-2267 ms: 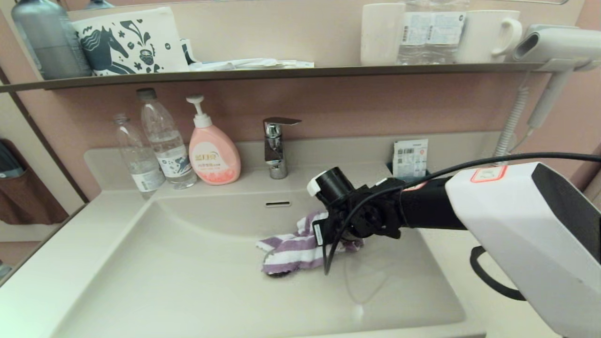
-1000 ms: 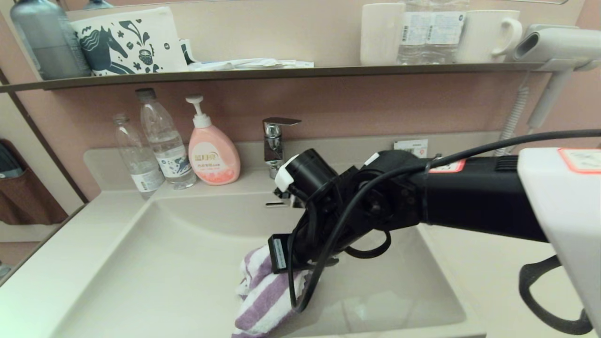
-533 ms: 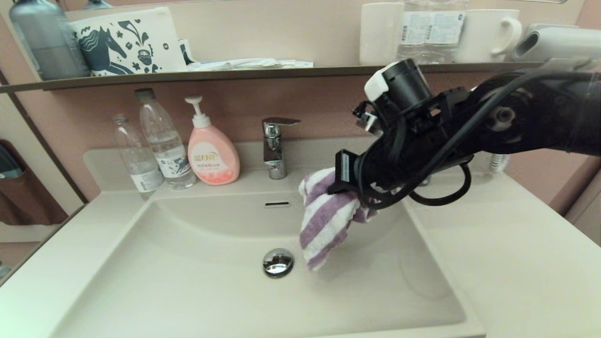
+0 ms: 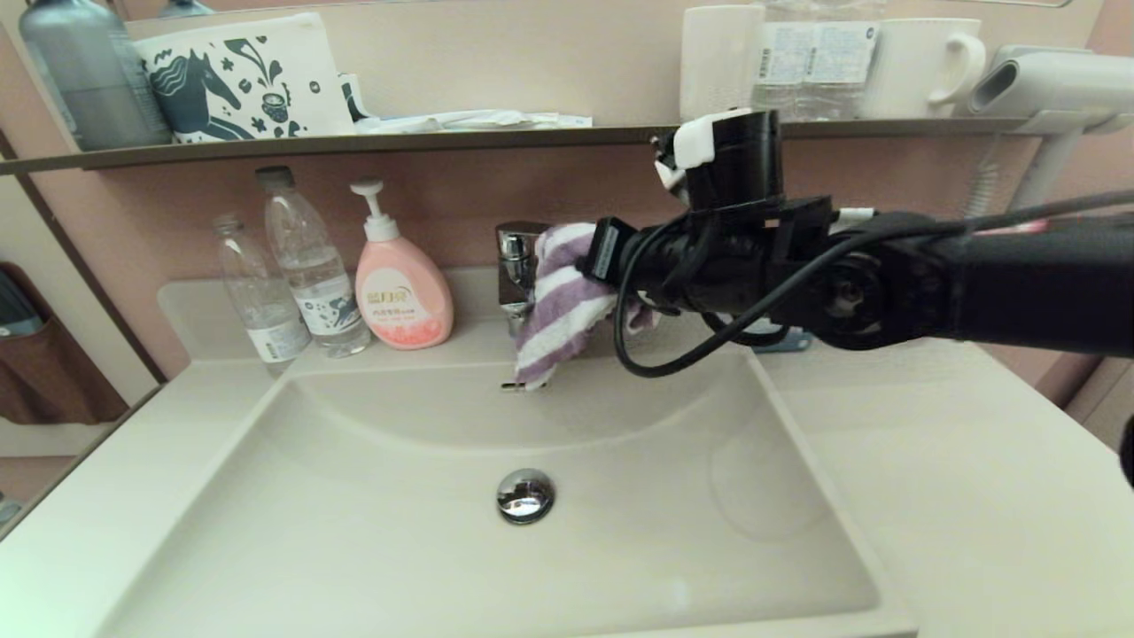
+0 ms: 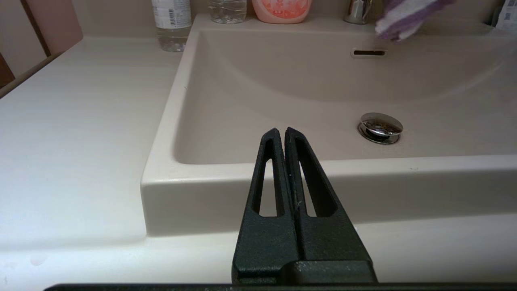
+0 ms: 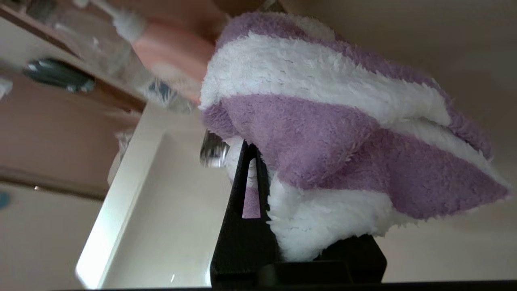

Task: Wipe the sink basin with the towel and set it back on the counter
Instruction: Wipe the sink

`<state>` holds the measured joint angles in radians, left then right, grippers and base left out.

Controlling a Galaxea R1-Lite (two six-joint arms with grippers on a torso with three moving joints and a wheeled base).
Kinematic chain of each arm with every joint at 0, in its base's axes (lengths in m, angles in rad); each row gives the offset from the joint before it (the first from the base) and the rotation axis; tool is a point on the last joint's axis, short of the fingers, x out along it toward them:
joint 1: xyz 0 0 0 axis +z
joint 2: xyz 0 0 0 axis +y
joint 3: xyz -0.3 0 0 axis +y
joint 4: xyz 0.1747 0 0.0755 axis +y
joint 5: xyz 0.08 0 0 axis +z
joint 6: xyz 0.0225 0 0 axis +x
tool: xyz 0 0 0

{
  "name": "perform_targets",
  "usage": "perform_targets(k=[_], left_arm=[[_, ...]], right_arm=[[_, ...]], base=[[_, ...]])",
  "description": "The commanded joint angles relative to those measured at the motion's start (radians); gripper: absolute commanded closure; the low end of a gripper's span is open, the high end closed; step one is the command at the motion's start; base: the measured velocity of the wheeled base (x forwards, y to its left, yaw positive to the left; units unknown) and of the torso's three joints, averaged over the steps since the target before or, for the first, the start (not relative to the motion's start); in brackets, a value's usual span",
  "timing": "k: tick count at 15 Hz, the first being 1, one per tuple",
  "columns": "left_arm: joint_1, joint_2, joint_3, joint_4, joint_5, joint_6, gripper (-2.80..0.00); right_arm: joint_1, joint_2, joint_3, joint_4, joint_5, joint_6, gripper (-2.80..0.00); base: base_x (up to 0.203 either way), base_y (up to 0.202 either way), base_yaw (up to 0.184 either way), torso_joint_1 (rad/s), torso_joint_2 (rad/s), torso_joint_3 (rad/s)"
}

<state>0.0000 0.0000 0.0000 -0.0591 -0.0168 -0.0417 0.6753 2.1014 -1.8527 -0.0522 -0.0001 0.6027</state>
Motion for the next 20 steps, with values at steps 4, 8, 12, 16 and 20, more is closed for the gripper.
perform_targets(k=[4,8,12,16,20], left_arm=[[0.000,0.002,0.000,-0.001,0.000,-0.001,0.00],[0.000,0.002,0.000,-0.001,0.000,-0.001,0.00],[-0.001,0.002,0.000,-0.001,0.000,-0.001,0.00],[0.000,0.002,0.000,-0.001,0.000,-0.001,0.00],[0.000,0.002,0.000,-0.001,0.000,-0.001,0.00]], right_arm=[[-0.033,0.145,-0.013,-0.084,-0.039,-0.171,0.00],[-0.071,0.191,-0.015,-0.086,-0.102,-0.269,0.00],[-0.105,0.232,-0.060,-0.005,-0.237,-0.341,0.00],[-0.159,0.207,-0.065,0.034,-0.303,-0.347,0.00],[-0.204,0.149,-0.050,0.161,-0.374,-0.331,0.00]], base=[[0.000,0.000,0.000,0.000,0.00,0.000],[0.000,0.000,0.000,0.000,0.00,0.000],[0.000,0.000,0.000,0.000,0.00,0.000],[0.000,0.000,0.000,0.000,0.00,0.000],[0.000,0.000,0.000,0.000,0.00,0.000]])
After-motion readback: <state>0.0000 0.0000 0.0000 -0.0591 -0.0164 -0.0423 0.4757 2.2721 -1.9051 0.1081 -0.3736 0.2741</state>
